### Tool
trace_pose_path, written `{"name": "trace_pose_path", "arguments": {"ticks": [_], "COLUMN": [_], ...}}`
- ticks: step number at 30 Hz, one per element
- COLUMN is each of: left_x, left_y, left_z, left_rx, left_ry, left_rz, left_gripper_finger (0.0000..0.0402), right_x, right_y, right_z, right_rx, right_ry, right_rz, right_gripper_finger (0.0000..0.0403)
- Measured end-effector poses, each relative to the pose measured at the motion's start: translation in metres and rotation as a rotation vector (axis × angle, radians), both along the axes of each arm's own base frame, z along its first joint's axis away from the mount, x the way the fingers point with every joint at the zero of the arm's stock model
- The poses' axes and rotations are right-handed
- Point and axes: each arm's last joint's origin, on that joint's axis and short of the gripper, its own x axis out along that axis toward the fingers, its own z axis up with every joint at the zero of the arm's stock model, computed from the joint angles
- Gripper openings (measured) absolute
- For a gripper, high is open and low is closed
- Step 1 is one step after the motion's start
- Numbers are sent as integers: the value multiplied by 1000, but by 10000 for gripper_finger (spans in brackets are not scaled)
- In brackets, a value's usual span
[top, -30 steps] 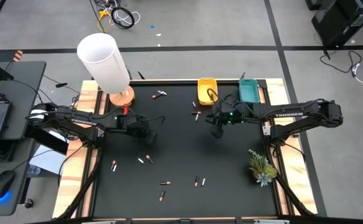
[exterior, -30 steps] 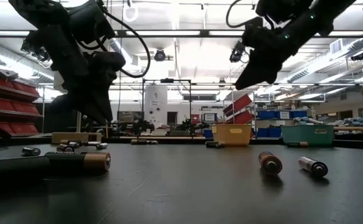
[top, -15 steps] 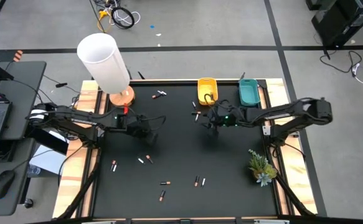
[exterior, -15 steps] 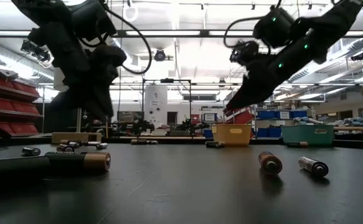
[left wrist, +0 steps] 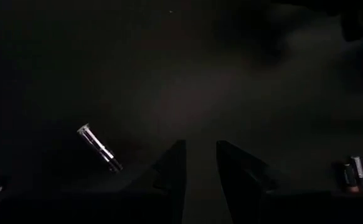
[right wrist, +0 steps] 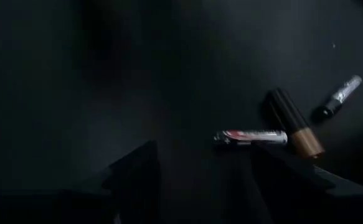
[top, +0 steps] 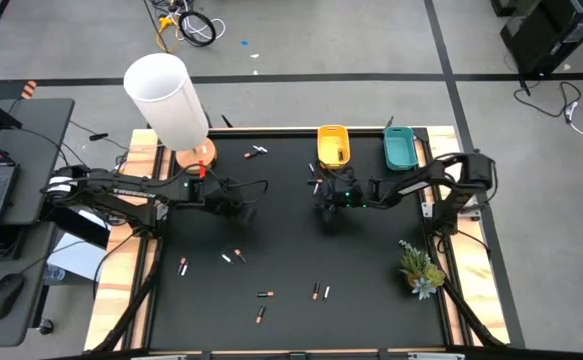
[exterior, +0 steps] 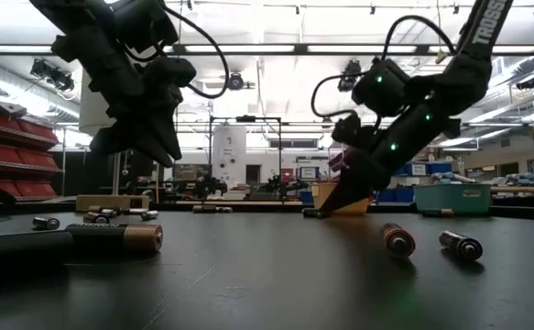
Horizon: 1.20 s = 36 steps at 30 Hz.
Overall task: Sort batteries
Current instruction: Put the silver battery into the blue bin
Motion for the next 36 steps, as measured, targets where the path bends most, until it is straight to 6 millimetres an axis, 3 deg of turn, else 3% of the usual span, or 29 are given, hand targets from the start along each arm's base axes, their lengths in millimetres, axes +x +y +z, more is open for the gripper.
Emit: {"name": "trace_pose_path", "arguments": {"ticks": [13,23,36], "left_x": [0,0,0], "left_y": [0,0,-1], "left_z": [0,0,0], "left_rx": [-16,-5,-2], "left_ry": [-3,-2,4], "left_rz": [-1,-10,-27], "left_gripper_finger": [101,101,101], "right_x": [0,0,4], "right_y": [-16,-25,-13], "right_z": [2,3,-12], "right_rx": [59,56,84], "right_ry": [-87,-125,-82], "right_rz": [-149,-165,-144], "right_gripper_finger": [247,244,218]}}
